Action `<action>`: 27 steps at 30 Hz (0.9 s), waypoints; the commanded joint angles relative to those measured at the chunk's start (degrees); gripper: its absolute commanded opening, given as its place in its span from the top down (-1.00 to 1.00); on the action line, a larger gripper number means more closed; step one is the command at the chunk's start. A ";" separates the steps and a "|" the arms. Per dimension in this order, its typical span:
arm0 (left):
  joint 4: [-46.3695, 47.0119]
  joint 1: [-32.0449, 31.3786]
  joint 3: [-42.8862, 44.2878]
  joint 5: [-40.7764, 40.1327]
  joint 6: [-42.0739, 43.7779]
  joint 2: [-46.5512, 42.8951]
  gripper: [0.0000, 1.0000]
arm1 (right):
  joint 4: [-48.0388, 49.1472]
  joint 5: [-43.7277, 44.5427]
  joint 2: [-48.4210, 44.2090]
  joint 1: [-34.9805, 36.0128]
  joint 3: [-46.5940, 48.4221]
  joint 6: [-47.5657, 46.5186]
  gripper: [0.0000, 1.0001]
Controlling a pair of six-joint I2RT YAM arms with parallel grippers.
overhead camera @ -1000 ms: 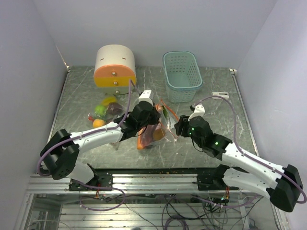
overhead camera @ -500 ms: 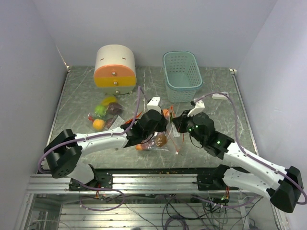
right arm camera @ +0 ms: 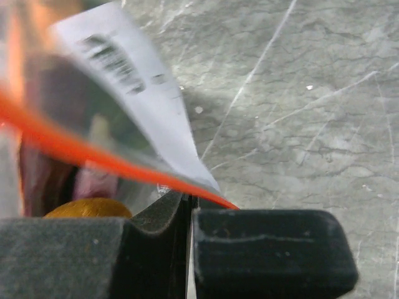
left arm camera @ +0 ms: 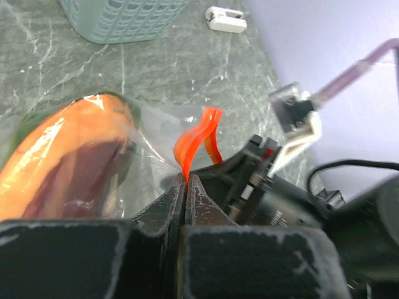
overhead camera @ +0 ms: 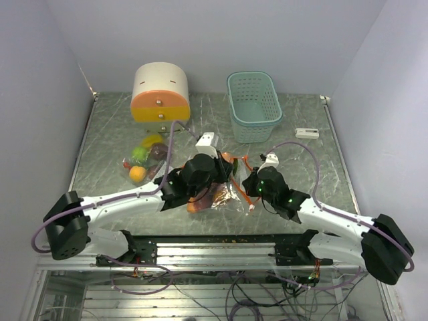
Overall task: Open the zip-top bag and remove the fake food
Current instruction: Pick up the fake fruit from the zipper food storage bag.
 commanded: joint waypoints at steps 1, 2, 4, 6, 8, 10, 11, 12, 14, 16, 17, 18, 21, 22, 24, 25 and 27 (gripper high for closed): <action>0.98 -0.98 -1.06 0.12 -0.43 -4.32 0.86 | 2.66 0.44 2.34 -2.69 -0.56 1.13 1.00; 0.97 -0.97 -1.47 0.32 -0.33 -5.21 0.86 | 3.11 0.19 2.44 -3.55 -0.80 0.95 1.00; 0.43 -1.01 -1.98 0.45 -0.43 -6.64 0.86 | 4.09 -0.42 2.28 -4.75 -1.52 0.70 1.00; -0.09 -1.01 -1.91 0.03 -0.17 -7.21 0.86 | 5.27 -2.19 2.67 -5.59 -1.93 0.33 1.00; -0.28 -0.98 -1.76 -0.56 -0.02 -6.92 0.86 | 7.83 -6.13 3.21 -5.73 -2.22 -0.96 1.00; 0.08 -1.03 -1.29 -0.57 -0.01 -5.25 0.86 | 12.21 -11.90 3.23 -5.73 -2.96 -2.00 1.00; 0.45 -0.98 -1.00 -0.27 -0.04 -4.34 0.86 | 13.59 -14.08 3.10 -5.71 -3.21 -2.47 1.00; 0.95 -1.03 -0.84 0.01 -0.22 -3.23 0.86 | 14.74 -16.39 2.84 -5.69 -3.28 -2.97 1.00; 2.01 -1.14 -0.51 0.58 -0.54 -1.21 0.86 | 16.12 -19.60 1.96 -5.66 -3.26 -3.75 1.00; 2.71 -1.32 -0.42 0.62 -0.78 0.31 0.86 | 17.03 -21.67 0.39 -5.55 -3.43 -4.23 0.97; 2.97 -1.44 -0.37 0.44 -0.91 0.86 0.86 | 17.50 -22.78 -0.30 -5.57 -3.56 -4.54 0.92; 3.24 -1.58 -0.40 0.25 -1.01 1.15 0.86 | 17.99 -23.71 -0.92 -5.58 -3.68 -5.01 0.86; 4.20 -1.77 -0.70 -0.07 -1.24 1.17 0.86 | 19.27 -26.45 -0.58 -5.58 -3.96 -6.10 0.65; 4.36 -1.87 -0.64 -0.21 -1.37 1.01 0.86 | 19.60 -27.27 0.15 -5.58 -3.97 -6.34 0.59; 4.51 -2.10 -0.60 -0.48 -1.41 0.76 0.86 | 20.52 -28.97 2.37 -5.38 -4.04 -6.38 0.52; 4.51 -2.20 -0.54 -0.64 -1.41 0.57 0.86 | 21.06 -29.66 3.61 -5.09 -4.12 -6.27 0.50; 4.57 -2.37 -0.79 -0.89 -1.75 0.19 0.86 | 22.25 -29.24 5.49 -3.50 -4.36 -6.04 0.48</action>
